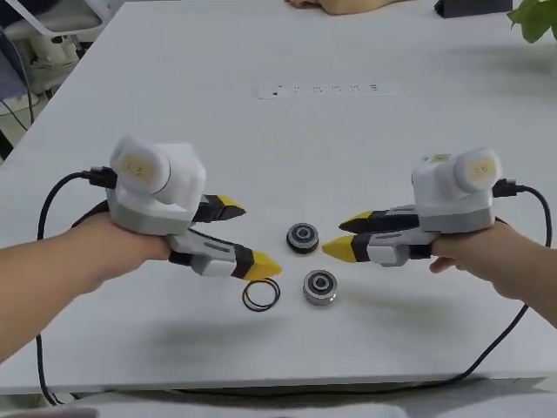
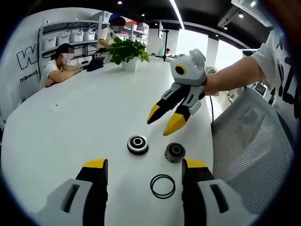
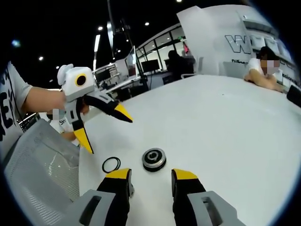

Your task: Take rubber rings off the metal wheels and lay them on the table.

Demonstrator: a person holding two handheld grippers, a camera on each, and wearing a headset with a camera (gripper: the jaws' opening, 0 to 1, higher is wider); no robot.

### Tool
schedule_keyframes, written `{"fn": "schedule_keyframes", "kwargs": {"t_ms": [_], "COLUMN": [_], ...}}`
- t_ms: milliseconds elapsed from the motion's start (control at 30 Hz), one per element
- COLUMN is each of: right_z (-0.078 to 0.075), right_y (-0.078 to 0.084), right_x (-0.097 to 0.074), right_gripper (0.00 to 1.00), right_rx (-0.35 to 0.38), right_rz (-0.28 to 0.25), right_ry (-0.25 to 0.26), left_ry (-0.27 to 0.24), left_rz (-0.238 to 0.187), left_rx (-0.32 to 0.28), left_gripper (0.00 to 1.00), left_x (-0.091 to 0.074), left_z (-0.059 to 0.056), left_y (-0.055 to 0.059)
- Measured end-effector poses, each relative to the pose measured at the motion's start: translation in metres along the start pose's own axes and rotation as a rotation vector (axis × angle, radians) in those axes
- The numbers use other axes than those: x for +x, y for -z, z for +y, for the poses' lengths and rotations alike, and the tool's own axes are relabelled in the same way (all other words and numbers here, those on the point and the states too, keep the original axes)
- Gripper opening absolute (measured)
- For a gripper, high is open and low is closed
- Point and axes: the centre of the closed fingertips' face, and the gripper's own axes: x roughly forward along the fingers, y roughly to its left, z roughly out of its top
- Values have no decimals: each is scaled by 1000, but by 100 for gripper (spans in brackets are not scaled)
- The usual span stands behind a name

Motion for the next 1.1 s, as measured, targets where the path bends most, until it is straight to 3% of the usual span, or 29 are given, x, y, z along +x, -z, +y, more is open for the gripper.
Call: {"fn": "schedule_keyframes", "kwargs": {"t_ms": [1100], "right_z": [-1], "right_y": [14], "right_x": [6], "right_gripper": [31], "right_rx": [-23], "right_rz": [36], "right_ry": [-4], "left_ry": [32], "left_rz": [-3], "left_rx": [11], "left_gripper": [38], "left_x": [43], "left_z": [5], "left_y": [-7]}}
